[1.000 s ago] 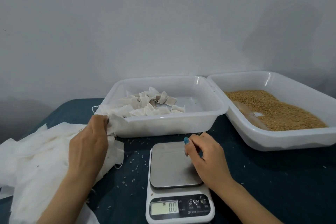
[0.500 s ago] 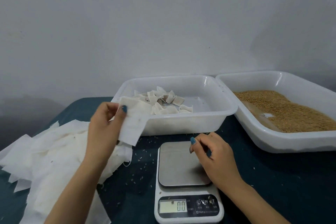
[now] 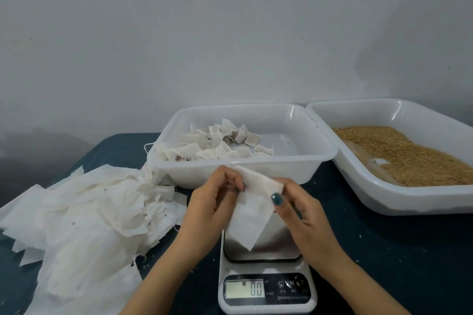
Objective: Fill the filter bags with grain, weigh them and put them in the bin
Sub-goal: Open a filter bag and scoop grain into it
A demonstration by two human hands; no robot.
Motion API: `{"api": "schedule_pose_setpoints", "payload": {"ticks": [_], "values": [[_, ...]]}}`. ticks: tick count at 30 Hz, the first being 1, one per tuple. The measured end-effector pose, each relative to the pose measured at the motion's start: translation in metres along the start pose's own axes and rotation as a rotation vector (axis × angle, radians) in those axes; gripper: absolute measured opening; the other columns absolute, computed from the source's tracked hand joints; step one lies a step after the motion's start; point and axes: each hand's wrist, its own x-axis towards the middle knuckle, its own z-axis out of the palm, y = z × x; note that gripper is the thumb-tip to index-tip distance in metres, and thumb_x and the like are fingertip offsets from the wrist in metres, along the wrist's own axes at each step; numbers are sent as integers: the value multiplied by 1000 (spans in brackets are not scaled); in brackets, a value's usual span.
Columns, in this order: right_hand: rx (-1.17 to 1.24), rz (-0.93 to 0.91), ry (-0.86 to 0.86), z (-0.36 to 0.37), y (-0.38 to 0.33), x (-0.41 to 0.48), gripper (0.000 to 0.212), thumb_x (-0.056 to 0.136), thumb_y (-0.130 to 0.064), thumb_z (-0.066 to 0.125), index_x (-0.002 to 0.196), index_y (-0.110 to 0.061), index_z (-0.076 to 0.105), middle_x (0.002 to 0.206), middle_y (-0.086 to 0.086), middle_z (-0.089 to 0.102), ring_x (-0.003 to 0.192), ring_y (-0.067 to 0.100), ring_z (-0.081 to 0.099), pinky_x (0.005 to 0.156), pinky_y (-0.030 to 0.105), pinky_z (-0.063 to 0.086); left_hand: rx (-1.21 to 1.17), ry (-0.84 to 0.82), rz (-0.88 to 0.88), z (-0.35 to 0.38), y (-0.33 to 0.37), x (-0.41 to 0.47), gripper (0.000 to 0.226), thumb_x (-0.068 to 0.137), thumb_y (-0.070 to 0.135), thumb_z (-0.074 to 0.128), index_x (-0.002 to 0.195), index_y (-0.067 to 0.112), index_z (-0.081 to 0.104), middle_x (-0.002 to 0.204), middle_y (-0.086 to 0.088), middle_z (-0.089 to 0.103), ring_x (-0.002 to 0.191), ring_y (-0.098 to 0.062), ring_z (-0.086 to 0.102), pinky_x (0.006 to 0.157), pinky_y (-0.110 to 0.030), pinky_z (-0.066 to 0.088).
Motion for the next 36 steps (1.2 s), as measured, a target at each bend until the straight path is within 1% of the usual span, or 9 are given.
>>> {"api": "schedule_pose_setpoints", "payload": {"ticks": [3, 5, 7, 11, 15, 23, 26, 32, 36], "values": [[119, 27, 49, -6, -1, 1, 33, 91, -54, 55, 111, -29, 64, 102, -5, 71, 90, 9, 65, 73, 16, 48, -79, -86, -42, -4, 1, -1, 10, 91, 23, 59, 94, 33, 56, 76, 8, 66, 65, -6, 52, 58, -16, 39], [127, 54, 44, -8, 0, 1, 20, 87, -34, 66, 106, -34, 61, 95, 0, 71, 83, 14, 65, 71, 23, 51, -91, -78, -64, -5, 1, 0, 18, 87, 37, 66, 102, 35, 56, 73, 3, 70, 62, -10, 56, 55, -21, 42], [85, 47, 28, -7, 1, 1, 24, 84, -22, 69, 102, -35, 59, 91, 0, 70, 77, 14, 64, 69, 25, 53, -93, -67, -67, -8, 0, 1, 29, 81, 45, 69, 105, 36, 56, 73, 0, 71, 63, -11, 61, 54, -23, 45], [7, 7, 6, -6, 1, 0, 16, 86, -24, 68, 97, -33, 61, 92, -6, 69, 74, 12, 63, 65, 21, 52, -71, -47, -39, -11, -1, 2, 28, 78, 46, 71, 102, 36, 61, 87, 6, 75, 74, -6, 67, 62, -16, 49], [-71, -1, 7, -5, 1, -2, 18, 87, -23, 72, 99, -33, 64, 92, -10, 69, 78, 16, 66, 65, 19, 51, -57, -24, -7, -12, -2, 2, 20, 80, 42, 70, 98, 37, 65, 102, 12, 73, 94, -8, 70, 73, -18, 54], [-173, -68, 29, -3, 0, -4, 10, 87, -24, 70, 95, -28, 64, 92, -13, 66, 79, 16, 64, 66, 20, 52, -77, 9, 19, -9, 1, 1, 14, 83, 42, 69, 95, 36, 65, 100, 12, 72, 94, -8, 69, 74, -17, 54], [-222, -85, 73, -3, 0, -4, 16, 86, -23, 72, 98, -27, 61, 96, -13, 64, 81, 16, 64, 67, 23, 53, -76, 46, 13, -9, 0, 1, 13, 83, 39, 72, 94, 36, 65, 98, 13, 72, 92, -5, 69, 72, -14, 51], [-50, 8, 71, -5, -2, -2, 12, 91, -23, 66, 100, -31, 62, 92, -11, 70, 82, 12, 67, 68, 18, 52, -40, 75, 5, -13, -3, 3, 12, 86, 30, 72, 92, 38, 65, 98, 15, 72, 93, -2, 68, 75, -15, 51], [109, 91, 30, -7, -3, -1, 26, 90, -7, 68, 94, -33, 67, 87, -1, 73, 73, 13, 69, 62, 19, 53, 28, 80, 30, -13, -1, 4, 10, 87, 30, 69, 89, 40, 69, 93, 17, 72, 89, -2, 67, 76, -8, 46]]}}
